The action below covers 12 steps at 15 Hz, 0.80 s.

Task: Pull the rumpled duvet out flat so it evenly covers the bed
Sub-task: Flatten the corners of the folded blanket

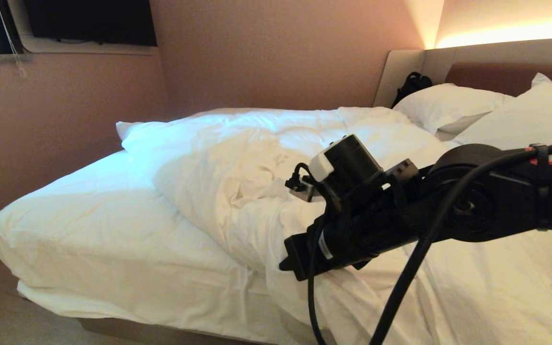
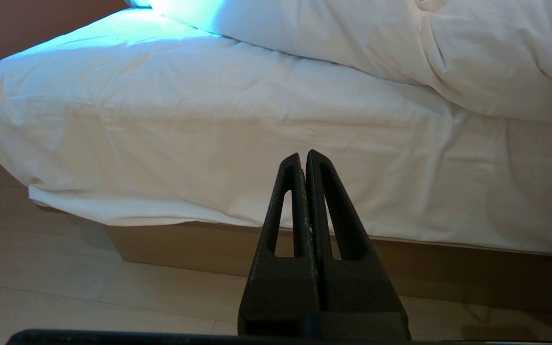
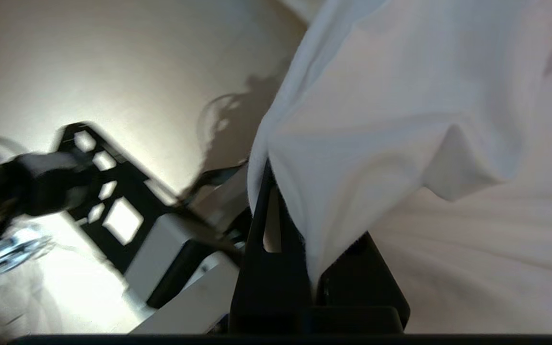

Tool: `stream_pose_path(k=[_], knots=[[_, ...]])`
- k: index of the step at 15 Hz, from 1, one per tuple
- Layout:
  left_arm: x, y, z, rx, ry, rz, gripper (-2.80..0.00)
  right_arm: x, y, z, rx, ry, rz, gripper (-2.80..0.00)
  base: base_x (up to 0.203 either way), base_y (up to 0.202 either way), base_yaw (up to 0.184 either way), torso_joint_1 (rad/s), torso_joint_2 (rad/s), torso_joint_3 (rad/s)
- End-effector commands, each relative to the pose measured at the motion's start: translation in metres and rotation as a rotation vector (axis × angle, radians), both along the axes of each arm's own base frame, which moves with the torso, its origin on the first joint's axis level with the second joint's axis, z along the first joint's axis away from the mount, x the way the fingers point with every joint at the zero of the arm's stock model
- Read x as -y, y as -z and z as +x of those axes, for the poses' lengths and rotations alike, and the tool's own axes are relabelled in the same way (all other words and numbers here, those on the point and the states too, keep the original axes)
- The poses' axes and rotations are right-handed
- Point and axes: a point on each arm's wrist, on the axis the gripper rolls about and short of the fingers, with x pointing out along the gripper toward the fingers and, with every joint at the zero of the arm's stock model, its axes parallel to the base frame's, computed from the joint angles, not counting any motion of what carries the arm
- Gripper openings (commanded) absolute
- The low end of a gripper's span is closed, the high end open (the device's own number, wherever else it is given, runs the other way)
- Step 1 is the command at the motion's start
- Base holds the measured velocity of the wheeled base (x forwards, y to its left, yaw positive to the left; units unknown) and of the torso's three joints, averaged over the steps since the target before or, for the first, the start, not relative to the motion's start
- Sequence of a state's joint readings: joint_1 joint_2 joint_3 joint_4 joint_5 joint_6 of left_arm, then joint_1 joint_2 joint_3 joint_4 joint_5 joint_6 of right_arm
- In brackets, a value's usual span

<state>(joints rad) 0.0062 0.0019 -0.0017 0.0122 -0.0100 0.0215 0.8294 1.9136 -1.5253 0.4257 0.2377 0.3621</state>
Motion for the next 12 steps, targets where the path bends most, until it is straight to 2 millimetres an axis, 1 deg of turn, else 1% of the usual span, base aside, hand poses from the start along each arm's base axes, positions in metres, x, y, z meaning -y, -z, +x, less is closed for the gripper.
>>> stream_pose_path(k=[1,3,5,9,12], knots=[[0.0,0.0,0.0,0.0,-0.001,0.0,-2.8,0.007,0.002,0.007,-0.192,-0.187,0.162,-2.8,0.0,0.0,0.0,0.0,0.0,0.0],[0.0,0.0,0.0,0.0,0.001,0.0,-2.8,0.01,0.004,0.011,-0.241,-0.227,0.201,-2.8,0.0,0.0,0.0,0.0,0.0,0.0],[0.0,0.0,0.0,0.0,-0.001,0.0,-2.8,0.009,0.012,0.012,-0.274,-0.245,0.2,-2.8,0.0,0.0,0.0,0.0,0.0,0.0],[0.0,0.0,0.0,0.0,0.001,0.0,-2.8,-0.002,0.026,0.009,-0.311,-0.263,0.173,-2.8,0.0,0.0,0.0,0.0,0.0,0.0],[0.0,0.0,0.0,0.0,-0.001,0.0,-2.8,-0.009,0.031,0.005,-0.325,-0.28,0.16,-2.8,0.0,0.0,0.0,0.0,0.0,0.0]])
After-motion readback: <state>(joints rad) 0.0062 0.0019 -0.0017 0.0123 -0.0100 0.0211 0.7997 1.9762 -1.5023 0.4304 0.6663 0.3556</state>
